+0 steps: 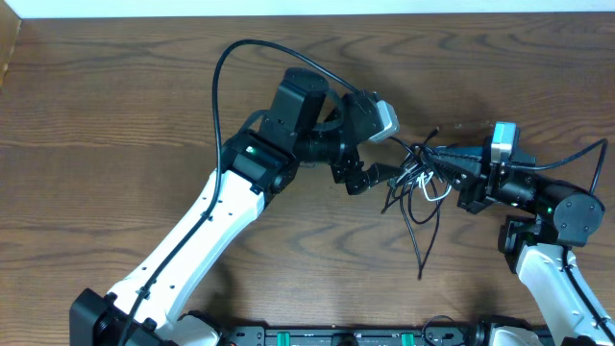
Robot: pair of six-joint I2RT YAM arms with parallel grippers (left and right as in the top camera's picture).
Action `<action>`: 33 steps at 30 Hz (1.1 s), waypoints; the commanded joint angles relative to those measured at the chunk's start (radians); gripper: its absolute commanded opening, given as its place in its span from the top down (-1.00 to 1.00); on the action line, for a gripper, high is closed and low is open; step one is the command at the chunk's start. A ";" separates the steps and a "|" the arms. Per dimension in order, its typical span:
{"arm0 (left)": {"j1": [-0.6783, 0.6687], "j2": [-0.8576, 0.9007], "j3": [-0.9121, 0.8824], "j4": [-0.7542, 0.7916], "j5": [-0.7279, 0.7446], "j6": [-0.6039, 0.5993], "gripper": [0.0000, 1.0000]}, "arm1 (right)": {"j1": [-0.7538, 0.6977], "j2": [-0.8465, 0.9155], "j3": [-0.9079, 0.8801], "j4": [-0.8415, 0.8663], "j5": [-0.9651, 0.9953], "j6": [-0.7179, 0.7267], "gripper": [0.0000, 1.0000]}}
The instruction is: Untangle cables
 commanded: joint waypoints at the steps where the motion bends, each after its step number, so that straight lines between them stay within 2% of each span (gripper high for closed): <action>1: 0.005 -0.021 0.004 0.031 -0.008 -0.006 -0.95 | -0.002 -0.004 0.011 0.006 0.011 -0.001 0.98; 12: -0.002 -0.005 0.004 0.051 0.091 -0.006 -0.95 | -0.002 -0.004 0.011 0.006 -0.014 -0.001 0.98; 27: -0.083 0.024 0.004 0.021 0.123 -0.005 -0.99 | -0.002 -0.004 0.011 0.037 -0.014 0.012 0.98; 29: -0.082 0.030 0.004 0.021 0.123 -0.005 -0.61 | -0.002 -0.004 0.011 0.046 -0.014 0.026 0.98; 30: -0.082 0.033 0.004 0.023 0.122 -0.005 0.25 | -0.002 -0.004 0.011 0.060 -0.014 0.039 0.98; 31: -0.082 0.034 0.004 0.022 0.123 -0.005 0.49 | -0.002 -0.004 0.011 0.063 -0.015 0.040 0.98; 33: -0.082 0.035 0.004 0.022 0.123 -0.005 0.71 | -0.002 -0.004 0.011 0.063 -0.014 0.040 0.99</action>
